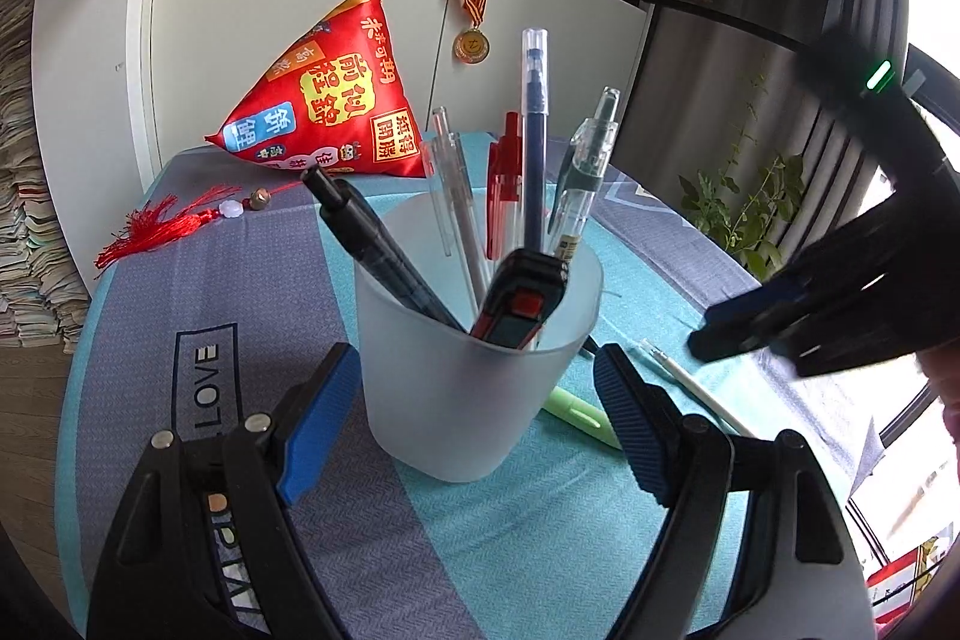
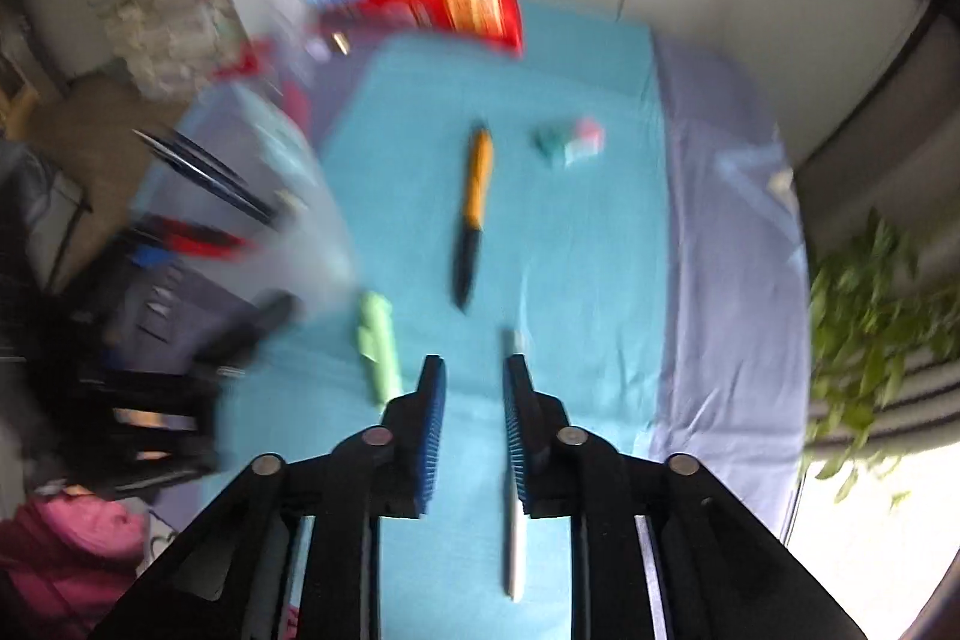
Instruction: Organize stationery
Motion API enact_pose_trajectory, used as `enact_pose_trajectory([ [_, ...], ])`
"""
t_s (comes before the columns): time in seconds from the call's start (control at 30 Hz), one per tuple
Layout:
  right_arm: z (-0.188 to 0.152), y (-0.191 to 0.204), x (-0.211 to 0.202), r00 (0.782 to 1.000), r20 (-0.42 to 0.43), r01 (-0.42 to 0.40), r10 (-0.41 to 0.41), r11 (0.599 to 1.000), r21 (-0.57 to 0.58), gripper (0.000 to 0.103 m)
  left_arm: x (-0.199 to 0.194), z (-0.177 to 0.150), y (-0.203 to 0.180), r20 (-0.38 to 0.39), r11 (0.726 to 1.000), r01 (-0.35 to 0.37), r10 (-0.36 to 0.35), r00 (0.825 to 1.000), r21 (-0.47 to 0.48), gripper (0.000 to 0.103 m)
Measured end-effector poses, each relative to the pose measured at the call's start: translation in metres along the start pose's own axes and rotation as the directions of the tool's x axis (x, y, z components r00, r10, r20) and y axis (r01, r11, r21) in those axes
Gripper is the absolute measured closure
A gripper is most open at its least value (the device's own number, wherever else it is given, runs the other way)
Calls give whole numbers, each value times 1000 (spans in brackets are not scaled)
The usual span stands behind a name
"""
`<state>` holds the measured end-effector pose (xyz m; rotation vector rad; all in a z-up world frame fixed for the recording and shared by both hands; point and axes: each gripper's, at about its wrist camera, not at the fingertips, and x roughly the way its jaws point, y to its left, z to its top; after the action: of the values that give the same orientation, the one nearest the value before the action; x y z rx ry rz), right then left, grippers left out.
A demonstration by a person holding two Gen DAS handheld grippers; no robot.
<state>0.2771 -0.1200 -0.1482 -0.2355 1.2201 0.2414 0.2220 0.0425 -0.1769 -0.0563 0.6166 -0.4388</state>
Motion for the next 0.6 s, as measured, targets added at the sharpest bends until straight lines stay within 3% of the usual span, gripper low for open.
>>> enact_pose_trajectory([
  [0.1, 2, -13, 41, 996, -62, 63, -62, 998, 19, 83, 0, 0, 0, 0, 1000, 0, 0, 1000, -1, 24],
  [0.27, 9, -32, 62, 997, -78, -10, 16, 997, 80, 83, 0, 0, 0, -1, 1000, 0, 0, 1000, 2, 23],
  [0.33, 10, -35, 64, 998, -65, -22, 27, 996, 85, 85, 0, 0, 0, -1, 1000, 0, 0, 1000, 3, 23],
  [0.37, 10, -35, 64, 998, -60, -16, 21, 997, 77, 93, 0, 0, 0, -2, 1000, -1, 1, 1000, 2, 23],
  [0.47, 7, -31, 58, 999, -45, -7, 11, 997, 73, 93, 0, 0, 0, -2, 1000, -1, 1, 1000, 2, 23],
  [0.6, 0, -28, 25, 999, 42, -38, 34, 996, 85, 93, 0, 0, 0, -2, 1000, -1, 1, 1000, 2, 23],
])
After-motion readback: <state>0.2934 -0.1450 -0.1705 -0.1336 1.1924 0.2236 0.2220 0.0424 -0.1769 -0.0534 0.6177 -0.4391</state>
